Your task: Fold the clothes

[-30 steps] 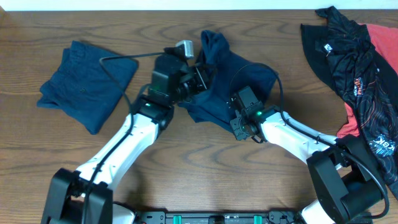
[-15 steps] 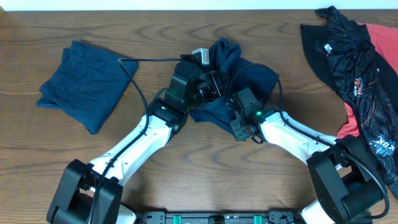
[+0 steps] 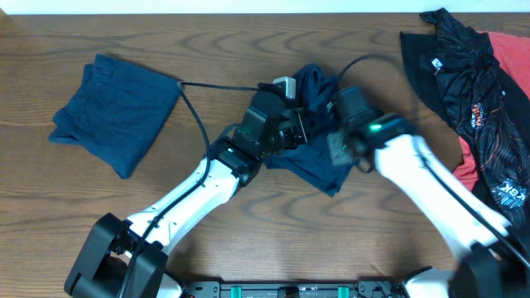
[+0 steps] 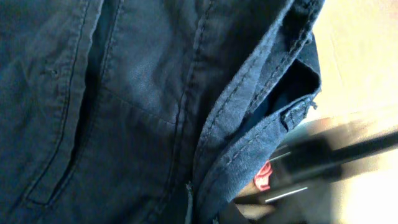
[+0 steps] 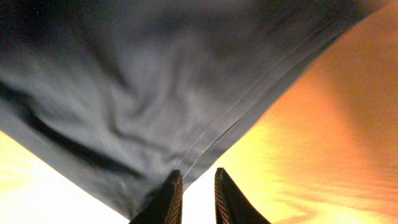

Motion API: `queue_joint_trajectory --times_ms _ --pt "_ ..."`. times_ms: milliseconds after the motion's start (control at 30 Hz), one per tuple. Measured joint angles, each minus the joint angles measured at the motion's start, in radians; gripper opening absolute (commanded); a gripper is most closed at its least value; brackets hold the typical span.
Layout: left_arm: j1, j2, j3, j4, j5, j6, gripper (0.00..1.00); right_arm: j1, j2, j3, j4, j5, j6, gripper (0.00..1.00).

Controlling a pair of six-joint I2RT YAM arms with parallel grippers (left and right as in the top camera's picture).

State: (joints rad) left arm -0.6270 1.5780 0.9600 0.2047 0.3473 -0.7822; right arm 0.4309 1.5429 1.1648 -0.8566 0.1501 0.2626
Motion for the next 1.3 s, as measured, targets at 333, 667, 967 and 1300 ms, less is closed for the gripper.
queue_joint_trajectory --times_ms 333,667,967,1300 --pt "-0.132 0.001 0.000 0.005 -0.010 -0.005 0.57 -0.134 -0.127 0.055 -0.016 0.026 0.008 0.18" --pt "-0.052 -0.019 0.000 0.016 -0.011 0.135 0.56 -0.135 -0.127 0.055 -0.016 -0.013 -0.004 0.17" --pt "0.223 -0.004 0.006 -0.035 -0.060 0.215 0.50 -0.135 -0.093 0.032 -0.045 -0.200 -0.033 0.13" --pt "0.233 0.248 0.006 -0.058 0.011 0.233 0.50 -0.135 0.113 -0.063 0.029 -0.229 -0.010 0.10"
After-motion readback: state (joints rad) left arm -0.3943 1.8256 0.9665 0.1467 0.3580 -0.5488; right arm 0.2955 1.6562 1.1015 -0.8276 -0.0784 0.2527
